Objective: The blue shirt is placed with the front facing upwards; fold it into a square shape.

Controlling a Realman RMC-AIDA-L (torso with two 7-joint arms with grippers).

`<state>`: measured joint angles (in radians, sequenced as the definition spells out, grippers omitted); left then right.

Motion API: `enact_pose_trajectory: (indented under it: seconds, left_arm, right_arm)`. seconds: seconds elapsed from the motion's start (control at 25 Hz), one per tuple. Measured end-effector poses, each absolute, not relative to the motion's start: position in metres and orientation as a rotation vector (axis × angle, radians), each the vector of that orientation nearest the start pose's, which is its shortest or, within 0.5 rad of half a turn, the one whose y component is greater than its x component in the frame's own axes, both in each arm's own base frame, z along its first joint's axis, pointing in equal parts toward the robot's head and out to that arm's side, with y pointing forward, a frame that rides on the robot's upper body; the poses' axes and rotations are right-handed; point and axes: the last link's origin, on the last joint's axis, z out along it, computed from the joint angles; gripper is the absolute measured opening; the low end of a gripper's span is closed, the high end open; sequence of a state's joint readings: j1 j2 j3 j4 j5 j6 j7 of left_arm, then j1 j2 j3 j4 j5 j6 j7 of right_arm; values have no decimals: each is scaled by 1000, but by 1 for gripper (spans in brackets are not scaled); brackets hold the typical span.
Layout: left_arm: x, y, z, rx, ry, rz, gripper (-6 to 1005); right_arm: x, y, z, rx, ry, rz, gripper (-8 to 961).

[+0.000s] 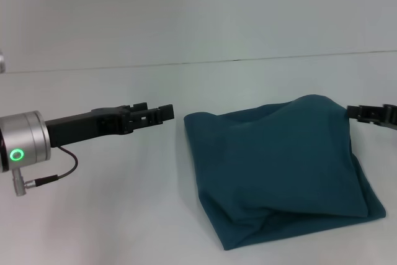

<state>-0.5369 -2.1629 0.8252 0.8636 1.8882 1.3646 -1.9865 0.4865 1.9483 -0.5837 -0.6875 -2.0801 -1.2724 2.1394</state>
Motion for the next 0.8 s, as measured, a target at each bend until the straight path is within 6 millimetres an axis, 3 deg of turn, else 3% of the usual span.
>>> enact_pose_trajectory:
  seconds: [0.48,0.68,0.8]
  left_arm:
    - [-214,365,-5,-2489,-1186,-838,888]
    - [-213,365,-5,-2494,-1179,-837,888]
    - [-213,365,-6,-2495,-1175,-836,888]
  right_arm:
    - [351,315,96,-2122,1646,610,688]
    - [359,309,91,-2099,1741,521,781]
    - [356,311,85,-2107,1761,492,784]
